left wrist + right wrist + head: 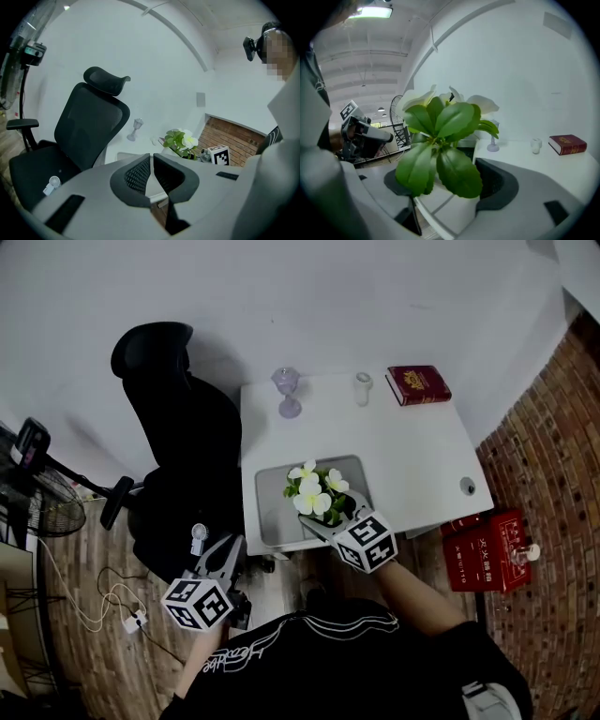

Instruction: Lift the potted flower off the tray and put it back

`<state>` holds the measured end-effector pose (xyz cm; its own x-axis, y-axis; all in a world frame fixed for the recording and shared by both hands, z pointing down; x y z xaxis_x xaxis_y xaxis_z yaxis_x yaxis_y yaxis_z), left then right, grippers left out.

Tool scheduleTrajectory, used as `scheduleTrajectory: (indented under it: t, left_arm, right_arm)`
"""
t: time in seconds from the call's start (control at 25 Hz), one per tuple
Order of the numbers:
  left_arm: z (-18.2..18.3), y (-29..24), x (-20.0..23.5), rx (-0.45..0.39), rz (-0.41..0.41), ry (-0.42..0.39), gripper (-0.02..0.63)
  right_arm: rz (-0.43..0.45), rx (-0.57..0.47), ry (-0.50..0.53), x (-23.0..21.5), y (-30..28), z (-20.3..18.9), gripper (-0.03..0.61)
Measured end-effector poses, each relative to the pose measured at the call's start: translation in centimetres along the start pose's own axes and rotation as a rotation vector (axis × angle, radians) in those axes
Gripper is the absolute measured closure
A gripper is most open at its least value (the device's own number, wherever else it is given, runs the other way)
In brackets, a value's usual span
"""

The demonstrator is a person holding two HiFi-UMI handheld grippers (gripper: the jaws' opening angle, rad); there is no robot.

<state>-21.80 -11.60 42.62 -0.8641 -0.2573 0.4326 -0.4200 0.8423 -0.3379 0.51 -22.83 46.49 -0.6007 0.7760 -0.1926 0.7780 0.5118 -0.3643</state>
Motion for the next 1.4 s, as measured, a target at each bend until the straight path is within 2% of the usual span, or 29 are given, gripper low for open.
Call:
scheduleTrajectory:
  t: [0.32,0.68,0.88,1.12,1.4]
  left_arm:
    - [1.2,-1.9,3.0,0.002,0.046,0.018,0.568]
    - [1.7,-3.6,4.5,0.009,0.072,0.031,0.568]
    - [1.8,-4.2,5.3,0.011,0.077,0.042,0.568]
    - [1.3,-4.4,5.5,0.018,0.075,0.051,0.568]
    - [1.3,-3.5,5.8,0.003,0.092,0.057,0.568]
  right_arm:
    - [-0.021,0.098,-0.025,-4.0,-5.7,-2.5,0.221]
    - [-0.033,0.170,-0.071,-6.8,-8.7,-5.3,0.219]
    - [-0.032,0.170,-0.024,-6.9,-9.1,-5.7,0.219]
    - [-0.035,0.165,-0.045,-6.9,-9.5,-5.9,0.213]
    - [-0.024,0.166,-0.077,-6.3,-8.9,-5.5,0.147]
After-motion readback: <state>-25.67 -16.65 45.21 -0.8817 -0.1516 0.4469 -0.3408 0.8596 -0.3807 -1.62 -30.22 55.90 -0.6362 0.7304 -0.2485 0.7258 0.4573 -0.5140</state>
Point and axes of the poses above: the fingertips, and each gripper's own axes: y backward along the fingers, x to its left, z out of its top, the point moved 7 cm from there along y, backward along the fingers, and after that the axes turned 3 degrees about -y, right-handed, at the moved point
